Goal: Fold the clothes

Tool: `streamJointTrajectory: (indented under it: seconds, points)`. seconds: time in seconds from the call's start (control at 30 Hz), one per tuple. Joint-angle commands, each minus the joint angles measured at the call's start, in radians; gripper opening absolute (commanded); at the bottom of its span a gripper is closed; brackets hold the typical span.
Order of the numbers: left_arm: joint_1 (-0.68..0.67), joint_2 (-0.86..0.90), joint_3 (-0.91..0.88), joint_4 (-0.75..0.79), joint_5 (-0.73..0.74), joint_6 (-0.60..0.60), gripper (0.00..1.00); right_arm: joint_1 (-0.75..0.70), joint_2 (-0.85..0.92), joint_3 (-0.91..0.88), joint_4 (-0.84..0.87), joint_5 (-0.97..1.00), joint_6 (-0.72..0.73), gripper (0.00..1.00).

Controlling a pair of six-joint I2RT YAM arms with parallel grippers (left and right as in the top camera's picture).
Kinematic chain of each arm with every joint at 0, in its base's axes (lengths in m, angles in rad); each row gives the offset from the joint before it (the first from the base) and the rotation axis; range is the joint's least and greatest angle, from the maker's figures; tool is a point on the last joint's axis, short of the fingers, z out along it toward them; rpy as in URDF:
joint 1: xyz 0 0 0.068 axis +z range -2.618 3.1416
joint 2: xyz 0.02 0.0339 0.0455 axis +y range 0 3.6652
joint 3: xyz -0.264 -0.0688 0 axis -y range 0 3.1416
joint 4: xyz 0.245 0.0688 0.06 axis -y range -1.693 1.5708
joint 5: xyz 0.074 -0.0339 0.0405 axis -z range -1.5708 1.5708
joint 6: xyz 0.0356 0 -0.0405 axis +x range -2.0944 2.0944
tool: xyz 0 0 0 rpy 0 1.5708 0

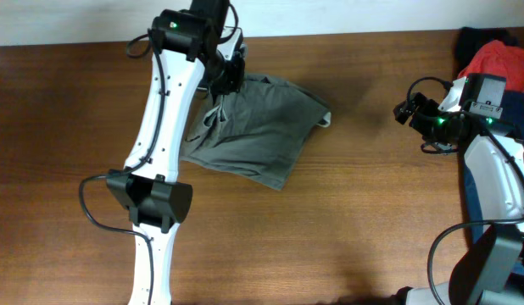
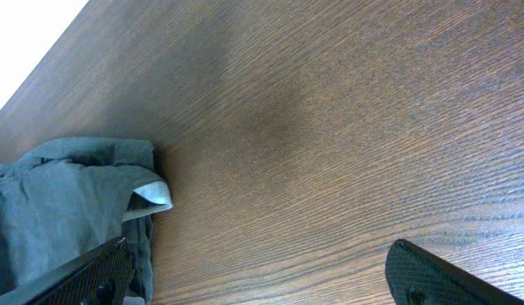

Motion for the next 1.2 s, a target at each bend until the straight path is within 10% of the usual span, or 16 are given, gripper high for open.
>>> streamJointTrajectory:
  seconds: [0.0,0.2,1.17]
  points:
    - [-0.014,0.005,0.019,0.013,0.008,-0.01,0.01,-0.003,-0.004,0.001,-0.001,-0.005,-0.003,0.99]
    - [0.025,0.005,0.019,-0.05,-0.248,-0.118,0.01,-0.003,-0.004,0.001,-0.001,-0.005,-0.003,0.99]
    - [0.44,-0.102,0.019,-0.098,-0.365,-0.238,0.01,-0.003,-0.004,0.001,-0.001,-0.005,-0.003,0.99]
